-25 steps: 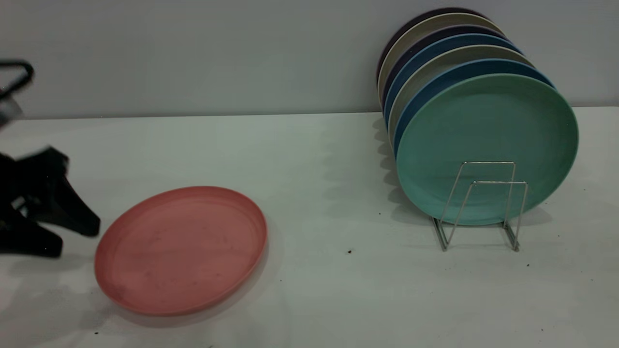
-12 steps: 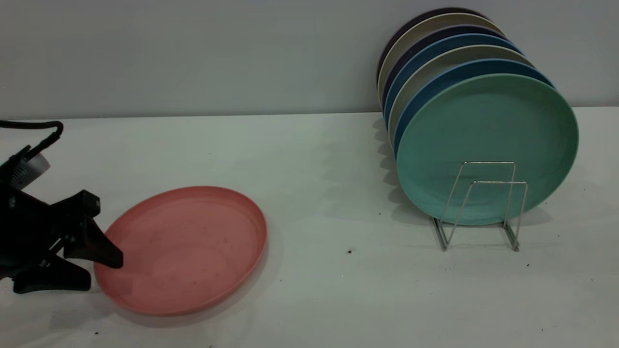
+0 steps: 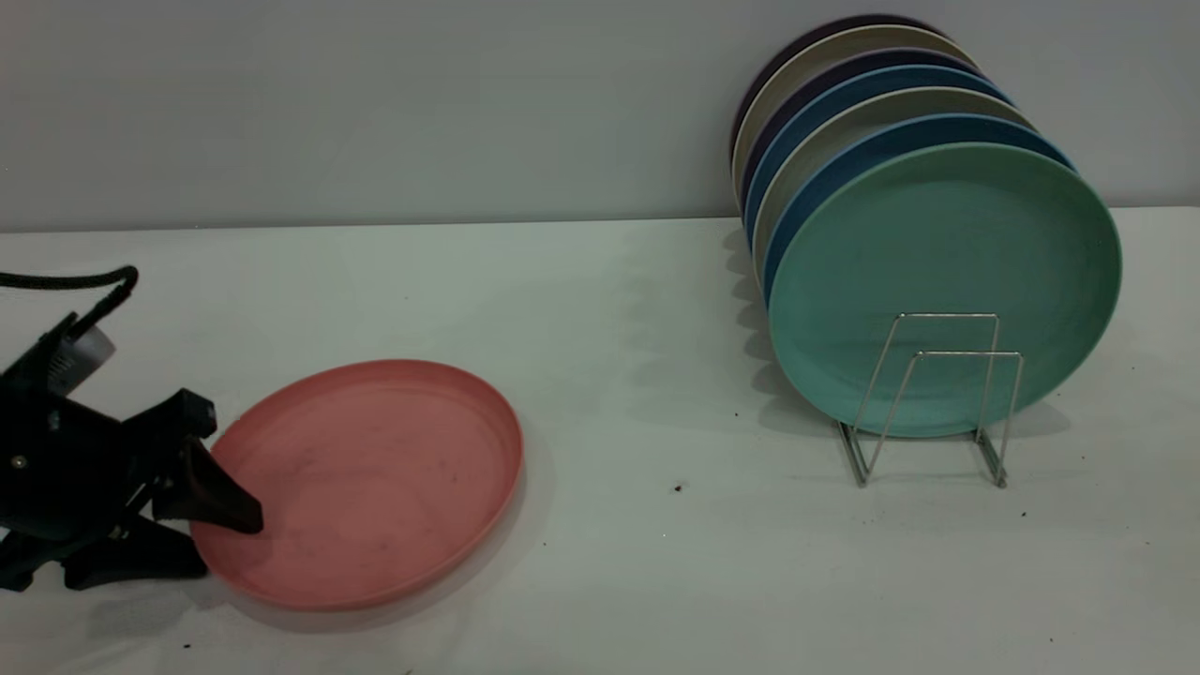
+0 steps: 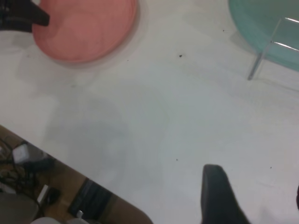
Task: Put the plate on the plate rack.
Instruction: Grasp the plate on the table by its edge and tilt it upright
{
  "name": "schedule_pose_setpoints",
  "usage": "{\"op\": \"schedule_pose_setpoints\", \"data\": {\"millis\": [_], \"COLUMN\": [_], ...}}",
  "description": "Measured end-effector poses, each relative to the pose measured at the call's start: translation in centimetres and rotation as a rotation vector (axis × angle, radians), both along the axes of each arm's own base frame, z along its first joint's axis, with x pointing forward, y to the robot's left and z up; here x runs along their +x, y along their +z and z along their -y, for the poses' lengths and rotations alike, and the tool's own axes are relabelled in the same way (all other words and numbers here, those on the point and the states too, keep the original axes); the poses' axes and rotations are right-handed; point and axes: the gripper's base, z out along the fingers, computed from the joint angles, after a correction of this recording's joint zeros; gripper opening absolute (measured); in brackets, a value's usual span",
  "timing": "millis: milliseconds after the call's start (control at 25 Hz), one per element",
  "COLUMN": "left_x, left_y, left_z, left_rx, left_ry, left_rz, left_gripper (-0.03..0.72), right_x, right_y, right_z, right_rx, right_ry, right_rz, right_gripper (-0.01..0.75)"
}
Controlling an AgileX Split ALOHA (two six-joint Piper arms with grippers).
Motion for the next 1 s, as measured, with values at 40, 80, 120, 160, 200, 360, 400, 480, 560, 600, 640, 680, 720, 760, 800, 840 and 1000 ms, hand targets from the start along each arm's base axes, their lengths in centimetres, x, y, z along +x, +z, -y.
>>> {"op": "schedule_pose_setpoints", "data": {"millis": [40, 80, 120, 160, 200, 360, 400, 480, 560, 600, 640, 680, 720, 760, 800, 840, 1000], "left_x": [-0.01, -0.01, -0.01, -0.01, -0.01, -0.02, -0.04, -0.06, -0.04, -0.05, -0.06, -0.07, -0.07, -0.07, -0.07, -0.07, 0.55], "left_y": [-0.03, -0.03, -0.03, -0.03, -0.03, -0.08, -0.11, -0.16, -0.19, -0.19, -0.2, -0.22, -0.22, -0.23, -0.23, -0.23, 0.66], "left_z": [0.0, 0.0, 0.0, 0.0, 0.0, -0.09, -0.14, -0.22, -0.28, -0.28, -0.3, -0.31, -0.32, -0.33, -0.33, -0.33, -0.47], "left_rx": [0.0, 0.0, -0.001, 0.0, 0.0, 0.01, 0.016, 0.026, 0.034, 0.034, 0.038, 0.042, 0.046, 0.05, 0.054, 0.059, 0.091], "left_ry": [0.001, 0.001, 0.001, 0.0, 0.0, 0.003, 0.004, 0.005, 0.007, 0.006, 0.0, -0.005, -0.011, -0.019, -0.03, -0.042, -0.09], "left_rz": [-0.001, -0.001, -0.001, 0.0, 0.0, -0.004, -0.006, -0.01, -0.011, -0.011, -0.01, -0.008, -0.006, -0.002, 0.004, 0.01, 0.071], "left_gripper": [0.485, 0.482, 0.476, 0.461, 0.436, 0.254, 0.205, 0.108, 0.029, 0.025, 0.019, 0.016, 0.014, 0.013, 0.013, 0.013, 0.012], "right_x": [0.01, 0.01, 0.01, 0.01, 0.02, 0.03, 0.03, 0.03, 0.03, 0.03, 0.03, 0.03, 0.03, 0.01, -0.01, -0.02, -0.04], "right_y": [0.0, 0.01, 0.01, 0.01, 0.01, 0.01, 0.01, 0.01, 0.01, 0.01, 0.01, 0.01, 0.01, 0.01, 0.0, 0.0, 0.07], "right_z": [0.01, 0.01, 0.01, 0.01, 0.01, 0.02, 0.02, 0.02, 0.02, 0.02, 0.02, 0.02, 0.02, 0.0, -0.02, -0.03, -0.15], "right_rx": [0.0, 0.0, 0.0, 0.0, 0.0, -0.001, -0.001, -0.001, -0.001, -0.001, -0.001, -0.001, -0.001, 0.001, 0.002, 0.003, 0.025], "right_ry": [-0.001, -0.001, -0.001, -0.001, -0.002, -0.003, -0.003, -0.003, -0.003, -0.003, -0.003, -0.003, -0.002, -0.001, 0.001, 0.001, 0.001], "right_rz": [0.001, 0.001, 0.001, 0.001, 0.002, 0.003, 0.003, 0.003, 0.003, 0.003, 0.003, 0.003, 0.003, 0.001, -0.001, -0.002, -0.006], "right_gripper": [0.417, 0.417, 0.417, 0.417, 0.417, 0.417, 0.417, 0.417, 0.417, 0.417, 0.417, 0.417, 0.417, 0.417, 0.417, 0.417, 0.417]}}
